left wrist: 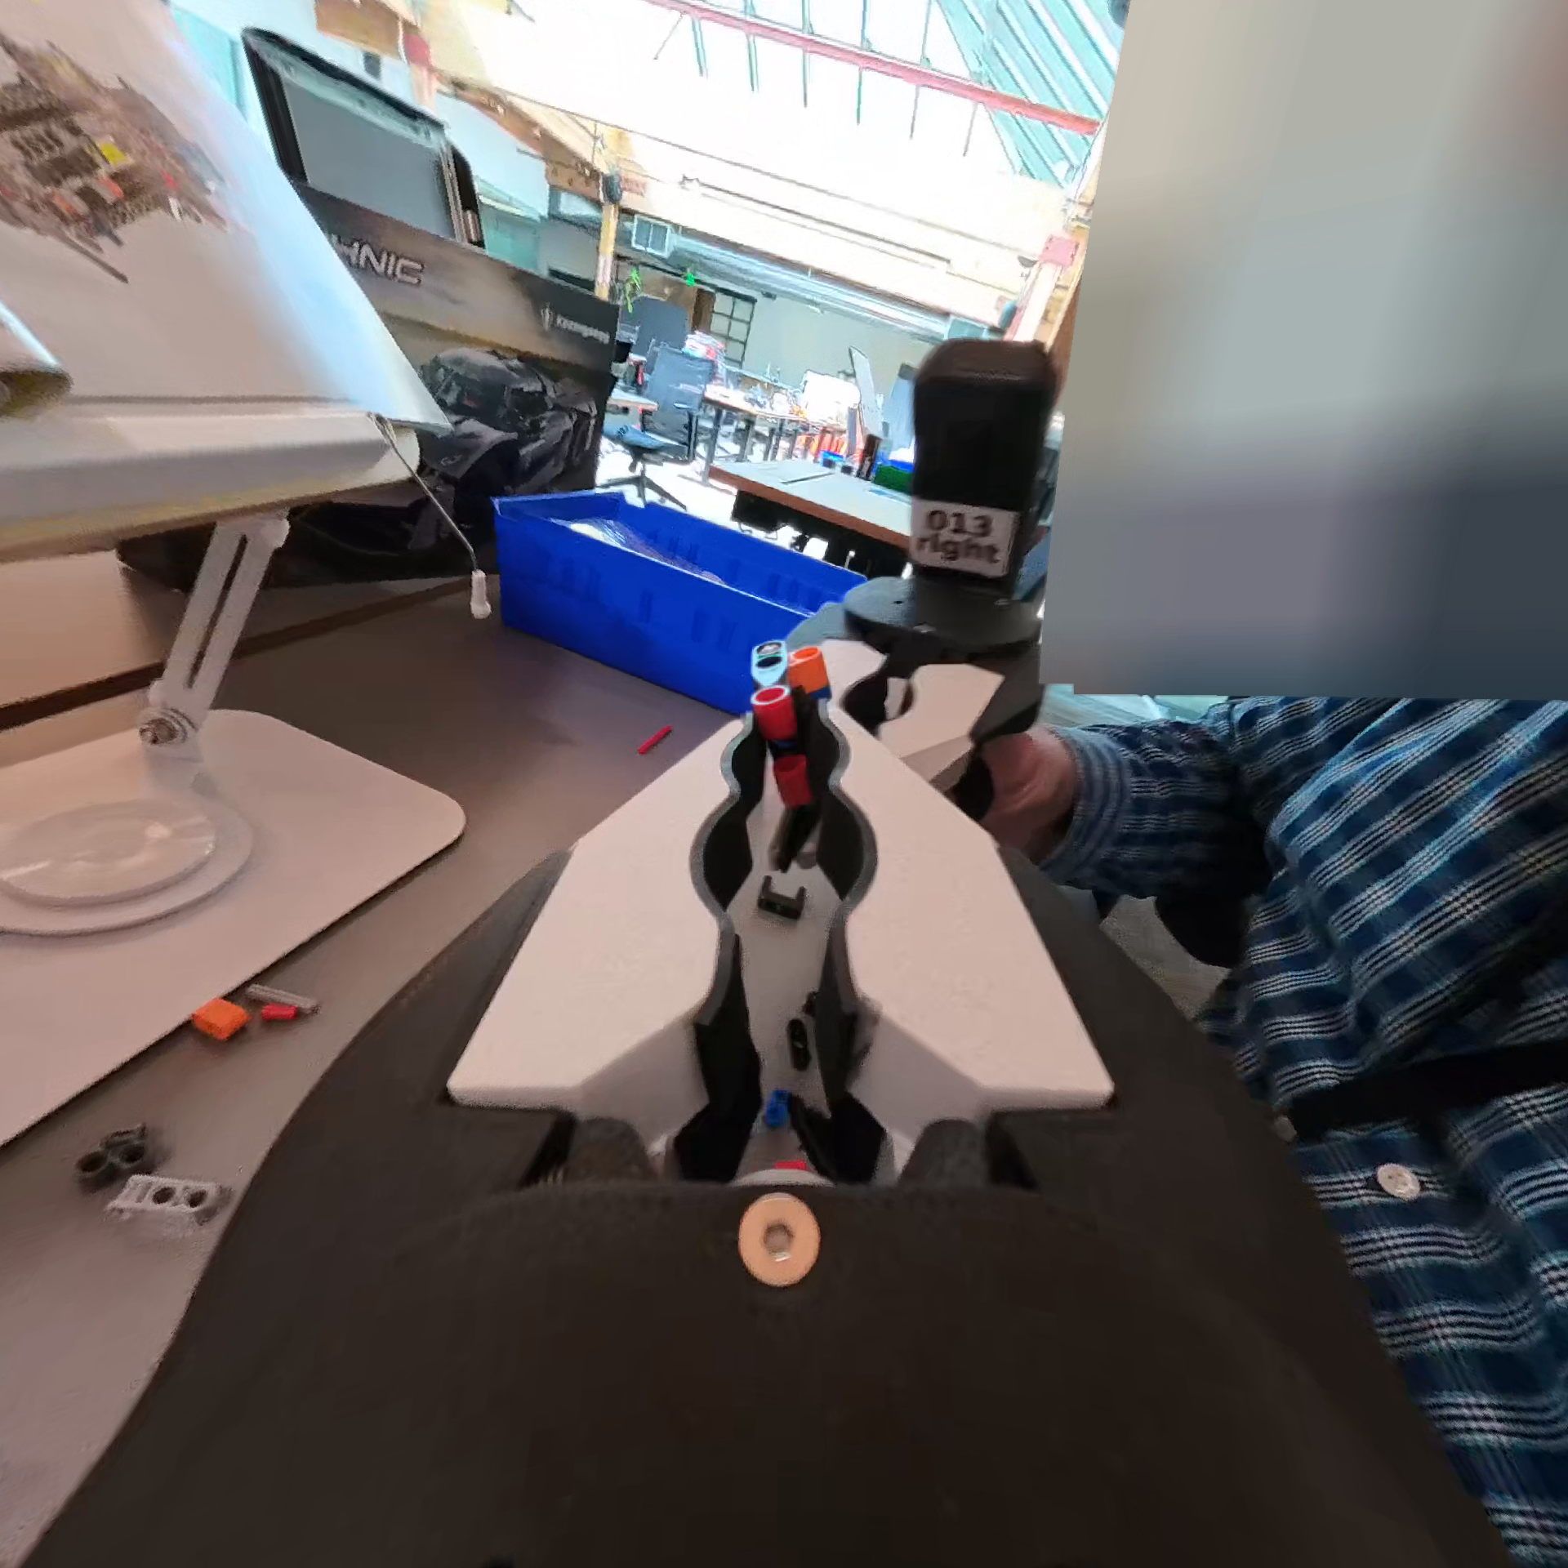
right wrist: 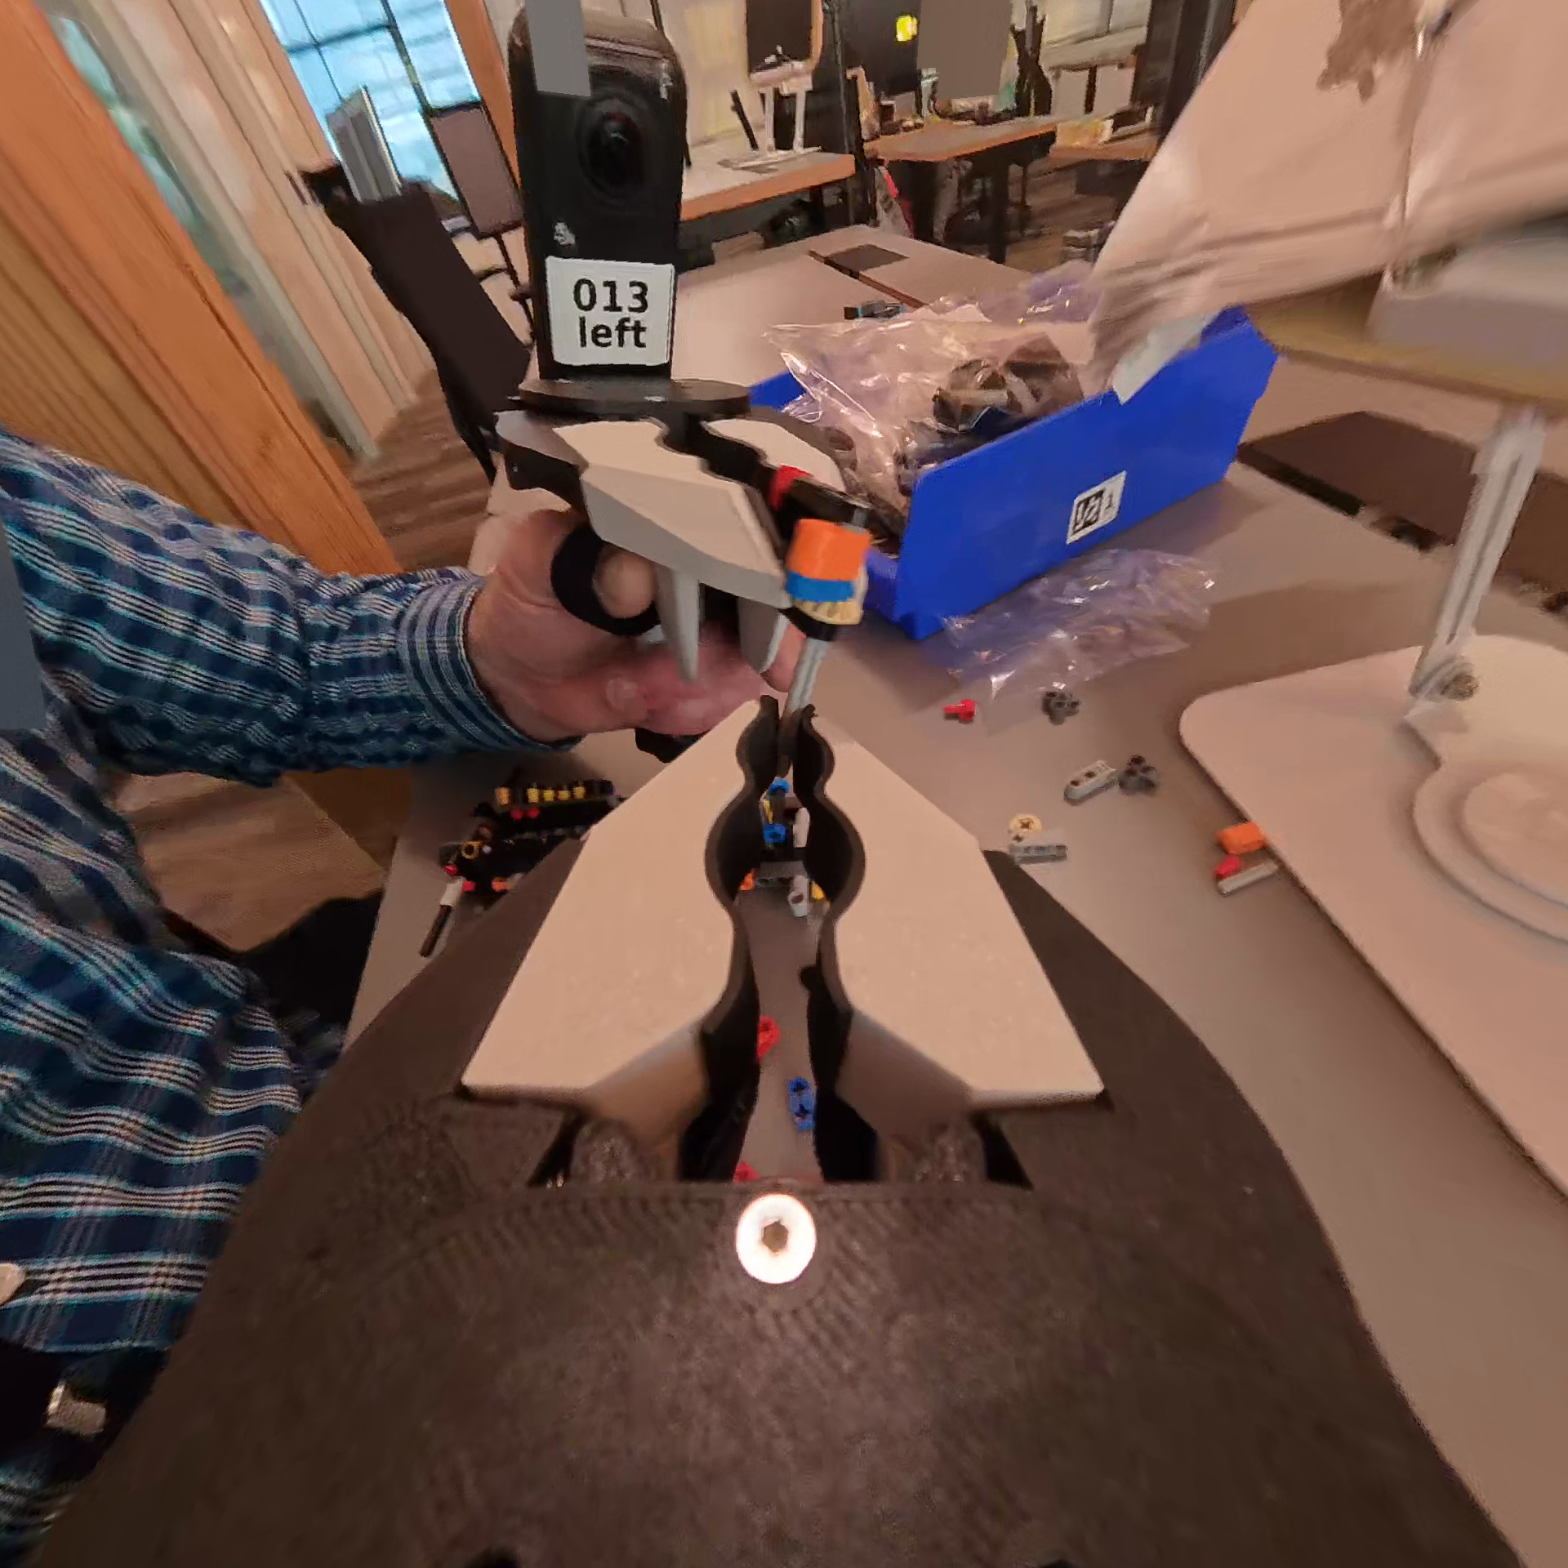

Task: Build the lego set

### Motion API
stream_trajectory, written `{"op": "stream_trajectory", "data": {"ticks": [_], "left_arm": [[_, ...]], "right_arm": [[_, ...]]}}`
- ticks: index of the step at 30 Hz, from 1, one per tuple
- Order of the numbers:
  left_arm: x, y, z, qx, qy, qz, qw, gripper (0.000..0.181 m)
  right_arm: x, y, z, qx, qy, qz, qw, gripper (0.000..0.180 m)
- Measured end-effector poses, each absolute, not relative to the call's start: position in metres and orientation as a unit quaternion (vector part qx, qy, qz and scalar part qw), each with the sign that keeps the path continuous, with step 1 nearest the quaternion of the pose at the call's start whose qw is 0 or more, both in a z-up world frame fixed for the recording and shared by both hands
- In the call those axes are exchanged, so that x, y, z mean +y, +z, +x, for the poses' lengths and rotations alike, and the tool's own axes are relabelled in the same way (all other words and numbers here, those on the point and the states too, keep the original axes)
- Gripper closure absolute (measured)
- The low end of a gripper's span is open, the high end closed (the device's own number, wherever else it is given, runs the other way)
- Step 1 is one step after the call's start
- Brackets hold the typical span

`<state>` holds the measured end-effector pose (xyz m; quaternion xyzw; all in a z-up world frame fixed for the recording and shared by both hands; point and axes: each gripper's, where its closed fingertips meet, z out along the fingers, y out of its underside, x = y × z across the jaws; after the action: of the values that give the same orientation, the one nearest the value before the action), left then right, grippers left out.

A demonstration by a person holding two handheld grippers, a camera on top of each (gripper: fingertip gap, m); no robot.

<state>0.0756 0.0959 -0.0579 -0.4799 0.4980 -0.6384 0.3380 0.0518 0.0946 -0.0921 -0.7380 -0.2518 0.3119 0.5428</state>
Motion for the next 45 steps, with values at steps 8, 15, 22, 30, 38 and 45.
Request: {"op": "stream_trajectory", "data": {"ticks": [8, 15, 22, 30, 38, 45], "left_arm": [[0.088, -0.061, 0.075, 0.528, -0.641, -0.454, 0.323, 0.172], [0.074, -0.095, 0.086, 0.640, -0.504, -0.437, 0.381, 0.172], [0.068, -0.114, 0.090, 0.686, -0.441, -0.428, 0.389, 0.172], [0.064, -0.131, 0.092, 0.716, -0.388, -0.434, 0.385, 0.171], [0.066, -0.139, 0.093, 0.739, -0.315, -0.431, 0.410, 0.172], [0.063, -0.136, 0.093, 0.750, -0.277, -0.414, 0.435, 0.172]], "right_arm": [[0.087, -0.094, 0.054, -0.282, 0.285, -0.744, 0.535, 0.178], [0.076, -0.104, 0.078, -0.354, 0.173, -0.763, 0.513, 0.157], [0.057, -0.092, 0.083, -0.413, 0.090, -0.742, 0.521, 0.154], [0.055, -0.119, 0.082, -0.457, -0.005, -0.743, 0.489, 0.157], [0.057, -0.129, 0.083, -0.456, -0.058, -0.751, 0.475, 0.162], [0.059, -0.126, 0.087, -0.435, -0.071, -0.754, 0.487, 0.167]]}}
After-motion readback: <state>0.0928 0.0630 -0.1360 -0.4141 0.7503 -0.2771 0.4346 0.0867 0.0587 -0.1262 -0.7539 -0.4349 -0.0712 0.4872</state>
